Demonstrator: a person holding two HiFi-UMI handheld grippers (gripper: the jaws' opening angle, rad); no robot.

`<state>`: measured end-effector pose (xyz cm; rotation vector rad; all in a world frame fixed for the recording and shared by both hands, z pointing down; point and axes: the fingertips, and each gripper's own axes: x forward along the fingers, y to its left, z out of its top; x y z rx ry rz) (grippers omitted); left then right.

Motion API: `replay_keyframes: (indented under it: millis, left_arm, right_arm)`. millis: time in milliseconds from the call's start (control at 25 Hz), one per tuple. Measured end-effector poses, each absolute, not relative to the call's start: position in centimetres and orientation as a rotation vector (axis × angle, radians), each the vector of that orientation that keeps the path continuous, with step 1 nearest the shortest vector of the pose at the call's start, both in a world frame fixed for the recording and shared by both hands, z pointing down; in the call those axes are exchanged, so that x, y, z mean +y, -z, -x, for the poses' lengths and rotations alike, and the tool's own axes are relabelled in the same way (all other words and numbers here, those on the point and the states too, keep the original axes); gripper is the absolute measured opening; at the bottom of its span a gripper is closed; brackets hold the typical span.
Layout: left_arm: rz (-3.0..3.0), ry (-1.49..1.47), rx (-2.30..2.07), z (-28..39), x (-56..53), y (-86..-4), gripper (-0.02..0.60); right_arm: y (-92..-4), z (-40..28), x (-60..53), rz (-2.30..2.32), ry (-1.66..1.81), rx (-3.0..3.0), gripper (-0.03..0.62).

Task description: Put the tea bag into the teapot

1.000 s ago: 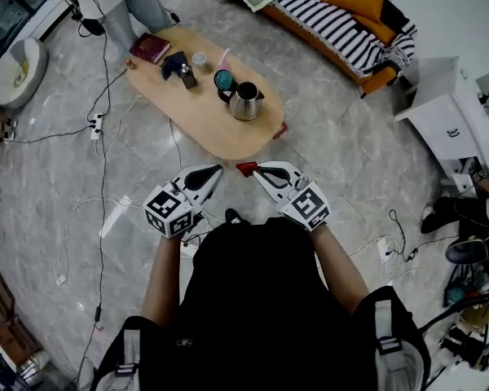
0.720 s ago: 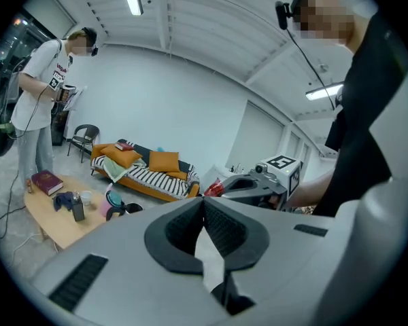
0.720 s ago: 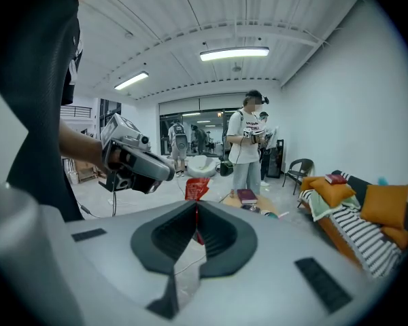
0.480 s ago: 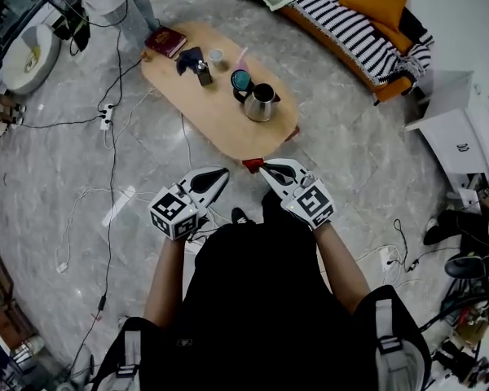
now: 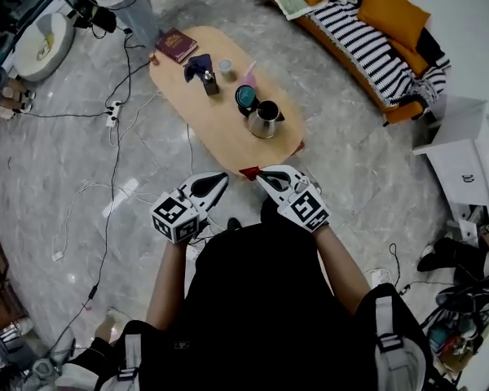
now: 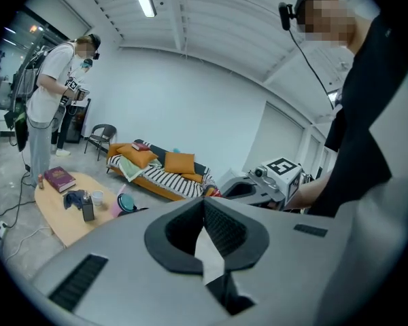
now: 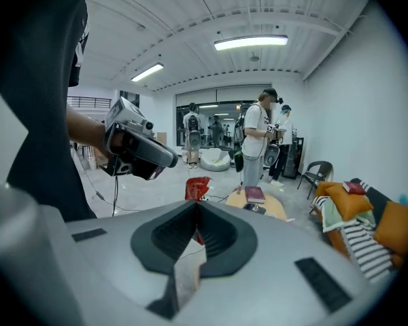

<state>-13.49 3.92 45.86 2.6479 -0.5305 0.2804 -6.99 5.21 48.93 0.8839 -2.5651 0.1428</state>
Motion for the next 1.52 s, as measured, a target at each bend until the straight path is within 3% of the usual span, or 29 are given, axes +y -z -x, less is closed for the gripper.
replay_keyframes:
  millis: [800,1520]
  left_arm:
    - [-2.507,-0.239,-0.843,6.5,-5.9,-47.6,0.009]
    - [-2.588,-0.263,-0.585,3.2,-10.4,-47.9,0.009]
  right_arm:
    - [-50.6,0.4,-2.6,-0.410,-0.064,-2.597,0.012]
    - [-50.5,-2.9,-6.0,-0.669,-0.164,-2.508,0.012]
